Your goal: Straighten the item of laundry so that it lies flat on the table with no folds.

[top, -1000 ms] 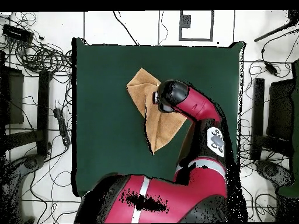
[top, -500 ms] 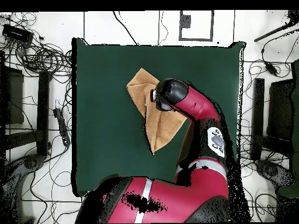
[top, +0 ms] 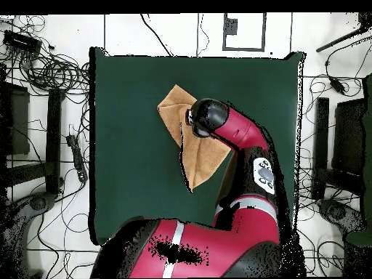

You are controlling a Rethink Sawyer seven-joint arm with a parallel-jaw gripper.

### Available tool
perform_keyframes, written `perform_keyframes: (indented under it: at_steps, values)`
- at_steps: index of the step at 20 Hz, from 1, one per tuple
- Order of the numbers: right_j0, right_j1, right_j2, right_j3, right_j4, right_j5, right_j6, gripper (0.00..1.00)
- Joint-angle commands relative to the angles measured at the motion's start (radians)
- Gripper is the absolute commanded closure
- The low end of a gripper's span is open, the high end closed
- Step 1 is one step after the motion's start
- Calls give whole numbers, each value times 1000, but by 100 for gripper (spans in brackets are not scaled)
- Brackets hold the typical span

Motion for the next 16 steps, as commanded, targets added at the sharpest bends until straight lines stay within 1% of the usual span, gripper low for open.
perform_keyframes:
  at_steps: [1, 5, 9, 16]
  values:
    - [44, 71, 29, 29, -55, -85, 206, 0]
    - [78, 87, -33, -6, -75, -44, 237, 0]
    - [100, 98, -76, -34, -89, -8, 252, 0]
    - [95, 106, -65, -29, -77, -47, 229, 0]
